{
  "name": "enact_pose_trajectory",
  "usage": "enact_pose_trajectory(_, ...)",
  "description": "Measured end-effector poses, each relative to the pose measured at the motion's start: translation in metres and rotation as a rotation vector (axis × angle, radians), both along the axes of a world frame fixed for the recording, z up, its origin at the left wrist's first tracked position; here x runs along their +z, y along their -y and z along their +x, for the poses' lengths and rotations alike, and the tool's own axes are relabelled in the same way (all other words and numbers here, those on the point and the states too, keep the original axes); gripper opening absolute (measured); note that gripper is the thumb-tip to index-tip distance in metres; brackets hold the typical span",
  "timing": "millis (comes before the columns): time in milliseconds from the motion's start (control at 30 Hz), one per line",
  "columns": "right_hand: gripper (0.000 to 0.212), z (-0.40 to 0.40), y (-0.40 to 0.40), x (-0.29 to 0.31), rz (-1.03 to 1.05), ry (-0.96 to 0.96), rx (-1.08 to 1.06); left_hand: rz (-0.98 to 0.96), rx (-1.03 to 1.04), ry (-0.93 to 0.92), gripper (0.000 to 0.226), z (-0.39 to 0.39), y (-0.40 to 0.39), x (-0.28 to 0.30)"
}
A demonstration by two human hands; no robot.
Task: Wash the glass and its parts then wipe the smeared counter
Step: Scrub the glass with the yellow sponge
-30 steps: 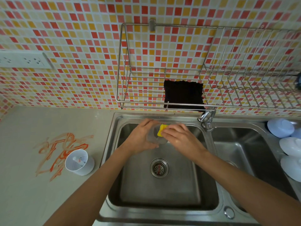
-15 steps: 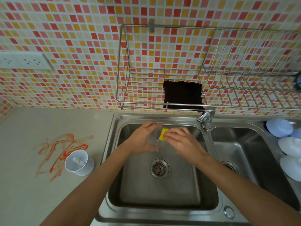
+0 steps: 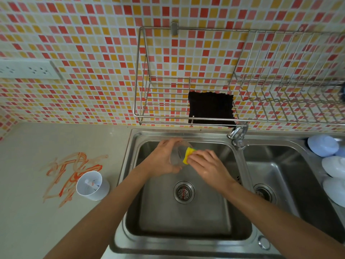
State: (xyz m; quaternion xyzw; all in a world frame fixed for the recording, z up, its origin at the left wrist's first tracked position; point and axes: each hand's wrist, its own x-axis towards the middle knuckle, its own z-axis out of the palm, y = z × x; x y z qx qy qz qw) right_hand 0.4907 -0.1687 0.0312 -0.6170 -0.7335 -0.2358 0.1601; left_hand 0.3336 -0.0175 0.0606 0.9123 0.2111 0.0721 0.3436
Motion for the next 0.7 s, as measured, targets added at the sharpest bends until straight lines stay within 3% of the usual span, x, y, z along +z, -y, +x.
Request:
enact_pose_trajectory(267,0.012,-0.017,-0.009,0.003,0.079,-0.081,-0.048,0.316,0.378,0.081,0.085,0.005,0.019,-0.017)
enact_pose_trajectory(367,0.022,-0.017,-0.013,0.006,0.021,-0.219,-0.023,0.327,0.279,0.174,0.079,0.006,0.009,-0.015)
enact_pose_trajectory(467,0.035,-0.019,-0.012,0.008,-0.101,-0.323,0.011,0.287,0.153,0.152,0.079,0.006,-0.003,-0.011)
enact_pose_trajectory(600,0.042,-0.003,-0.014,0.02,-0.304,-0.126,0.067,0.257,0.009,0.088,0.081,0.005,-0.005,-0.008)
enact_pose_trajectory(700,0.031,0.009,-0.021,0.037,-0.272,-0.025,0.026,0.228,-0.012,0.084,0.084,0.007,-0.003,-0.001)
